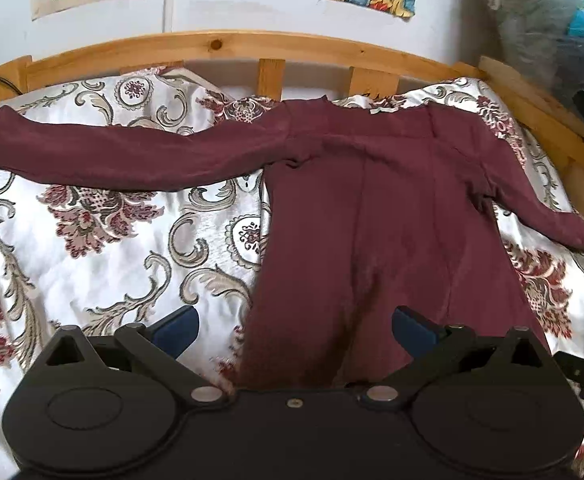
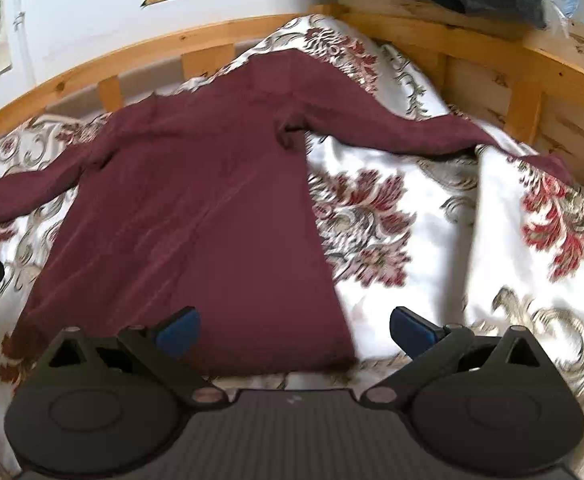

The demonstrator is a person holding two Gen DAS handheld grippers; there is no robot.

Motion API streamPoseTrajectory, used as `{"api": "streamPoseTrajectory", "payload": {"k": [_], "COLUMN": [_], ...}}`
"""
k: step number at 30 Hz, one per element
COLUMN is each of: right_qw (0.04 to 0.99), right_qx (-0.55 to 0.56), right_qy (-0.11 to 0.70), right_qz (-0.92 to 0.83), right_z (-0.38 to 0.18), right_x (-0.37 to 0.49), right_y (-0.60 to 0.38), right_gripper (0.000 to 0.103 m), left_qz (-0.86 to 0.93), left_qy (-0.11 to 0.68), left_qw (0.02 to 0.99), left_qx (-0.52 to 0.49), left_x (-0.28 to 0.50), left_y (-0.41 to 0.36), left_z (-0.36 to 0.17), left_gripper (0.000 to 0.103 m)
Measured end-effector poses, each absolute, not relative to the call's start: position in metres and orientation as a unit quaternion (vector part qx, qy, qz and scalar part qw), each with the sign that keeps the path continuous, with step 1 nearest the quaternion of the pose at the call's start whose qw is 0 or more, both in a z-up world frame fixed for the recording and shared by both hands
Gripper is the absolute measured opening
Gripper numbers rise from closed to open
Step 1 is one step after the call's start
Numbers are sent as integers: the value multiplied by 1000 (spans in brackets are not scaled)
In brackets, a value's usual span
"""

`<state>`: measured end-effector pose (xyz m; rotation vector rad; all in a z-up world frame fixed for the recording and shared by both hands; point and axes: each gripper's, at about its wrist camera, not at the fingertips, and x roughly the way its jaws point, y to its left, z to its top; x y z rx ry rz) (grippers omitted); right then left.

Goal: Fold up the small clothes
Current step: 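Grasp the maroon shirt's sleeve cuff with the right tool and lift it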

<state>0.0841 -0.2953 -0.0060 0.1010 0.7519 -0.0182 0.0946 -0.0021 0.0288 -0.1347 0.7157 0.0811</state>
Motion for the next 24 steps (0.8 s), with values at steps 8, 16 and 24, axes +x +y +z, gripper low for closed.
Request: {"api": "streamPoseTrajectory", "payload": {"k": [8, 16, 24], "right_qw": [934, 955, 928], "right_qx": [36, 80, 214], "right_qy": [353, 260, 224], "right_qz": [-36, -118, -207], "right_z": [-2, 0, 4], "right_x": [114, 133, 147], "right_y": [-330, -400, -510], "right_gripper": [103, 103, 103], "left_qz": [43, 18, -16], "left_qy": [361, 366, 372], "left_qw": [929, 930, 928], "left_qx": [-67, -45, -24], "left_x": [130, 137, 135], "left_y": [-27, -55, -71], "left_z": [18, 10, 5], "left_gripper": [102, 102, 102]}}
